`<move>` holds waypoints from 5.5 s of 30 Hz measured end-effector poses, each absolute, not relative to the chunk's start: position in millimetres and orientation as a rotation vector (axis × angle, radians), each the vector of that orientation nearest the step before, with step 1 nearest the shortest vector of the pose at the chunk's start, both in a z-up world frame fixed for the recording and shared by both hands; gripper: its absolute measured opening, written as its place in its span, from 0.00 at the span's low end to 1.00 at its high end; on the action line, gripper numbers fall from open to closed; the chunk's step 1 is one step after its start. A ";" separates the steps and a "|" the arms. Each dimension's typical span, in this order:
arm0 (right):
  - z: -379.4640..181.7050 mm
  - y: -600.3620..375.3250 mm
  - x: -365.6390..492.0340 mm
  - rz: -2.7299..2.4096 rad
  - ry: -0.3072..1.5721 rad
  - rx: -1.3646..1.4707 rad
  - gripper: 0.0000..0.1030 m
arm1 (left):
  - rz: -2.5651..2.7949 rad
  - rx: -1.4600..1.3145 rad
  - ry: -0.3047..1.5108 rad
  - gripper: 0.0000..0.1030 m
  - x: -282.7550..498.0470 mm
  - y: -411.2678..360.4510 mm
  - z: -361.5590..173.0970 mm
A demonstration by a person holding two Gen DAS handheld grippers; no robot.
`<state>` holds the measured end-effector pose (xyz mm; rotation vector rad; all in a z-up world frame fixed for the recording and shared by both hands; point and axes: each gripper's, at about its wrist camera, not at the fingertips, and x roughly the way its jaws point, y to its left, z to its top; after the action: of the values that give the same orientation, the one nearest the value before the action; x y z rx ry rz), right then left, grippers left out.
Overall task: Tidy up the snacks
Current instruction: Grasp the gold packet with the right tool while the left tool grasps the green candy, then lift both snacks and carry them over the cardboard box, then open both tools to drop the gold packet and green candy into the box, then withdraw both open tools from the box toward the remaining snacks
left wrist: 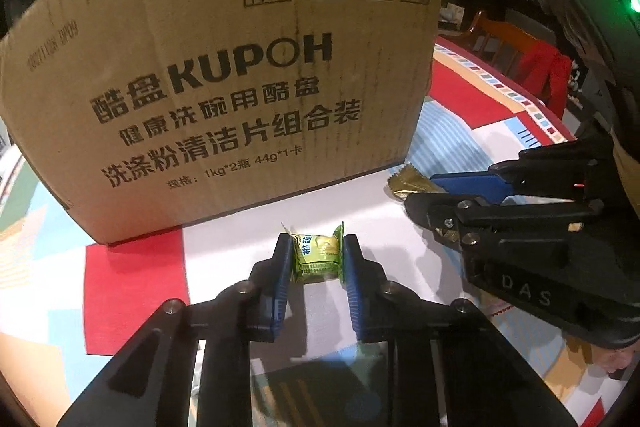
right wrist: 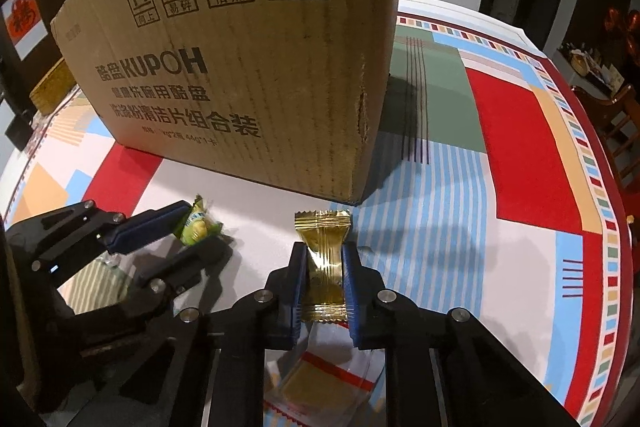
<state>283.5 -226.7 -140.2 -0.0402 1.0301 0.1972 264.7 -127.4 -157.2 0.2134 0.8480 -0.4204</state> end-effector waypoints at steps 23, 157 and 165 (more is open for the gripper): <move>-89.9 -216.5 249.3 0.174 0.938 0.033 0.18 | -0.335 0.112 0.844 0.24 240.5 -80.7 -112.2; 51.5 -203.5 267.2 0.020 0.621 0.069 0.66 | -0.156 0.039 0.675 0.87 279.6 -33.0 18.9; 44.5 -209.0 249.3 0.001 0.626 0.079 0.66 | -0.157 0.042 0.678 0.87 264.3 -32.7 14.7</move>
<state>249.3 -209.0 44.5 0.0786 0.6261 0.0010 264.3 -32.7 14.7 0.0417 0.6780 -0.1571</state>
